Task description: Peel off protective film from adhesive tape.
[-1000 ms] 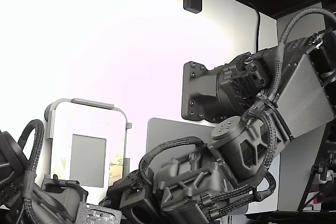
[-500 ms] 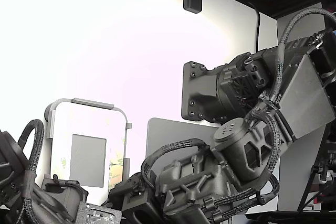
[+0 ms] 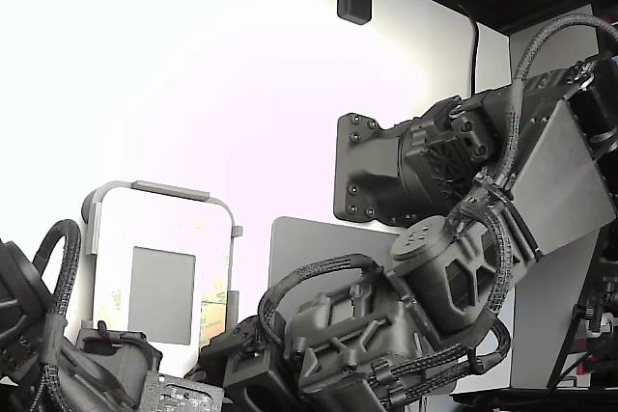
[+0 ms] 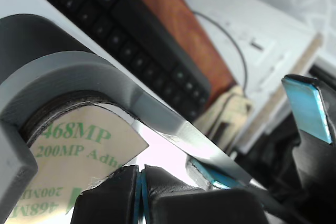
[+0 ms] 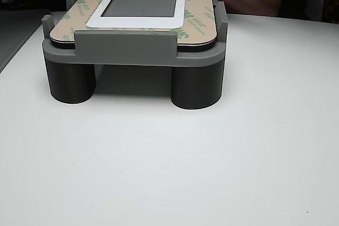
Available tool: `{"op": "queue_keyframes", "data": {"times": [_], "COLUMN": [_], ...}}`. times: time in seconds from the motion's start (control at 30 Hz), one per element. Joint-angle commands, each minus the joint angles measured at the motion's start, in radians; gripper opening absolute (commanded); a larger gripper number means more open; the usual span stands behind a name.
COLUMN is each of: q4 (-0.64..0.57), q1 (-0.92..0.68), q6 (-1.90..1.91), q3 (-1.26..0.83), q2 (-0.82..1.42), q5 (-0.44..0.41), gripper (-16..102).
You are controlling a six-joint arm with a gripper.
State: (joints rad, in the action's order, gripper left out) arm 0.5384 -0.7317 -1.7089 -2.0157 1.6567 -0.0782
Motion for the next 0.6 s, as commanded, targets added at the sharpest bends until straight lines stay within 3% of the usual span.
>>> {"op": "queue_keyframes", "data": {"times": [0.0,0.57], "q4": [-0.014,-0.012], "q1": [0.017,0.029], "q6": [-0.005,-0.028], "q3": [0.008,-0.011], "q2": [0.028,0.046], "q5": [0.002,0.003], "gripper": [-10,-10]}}
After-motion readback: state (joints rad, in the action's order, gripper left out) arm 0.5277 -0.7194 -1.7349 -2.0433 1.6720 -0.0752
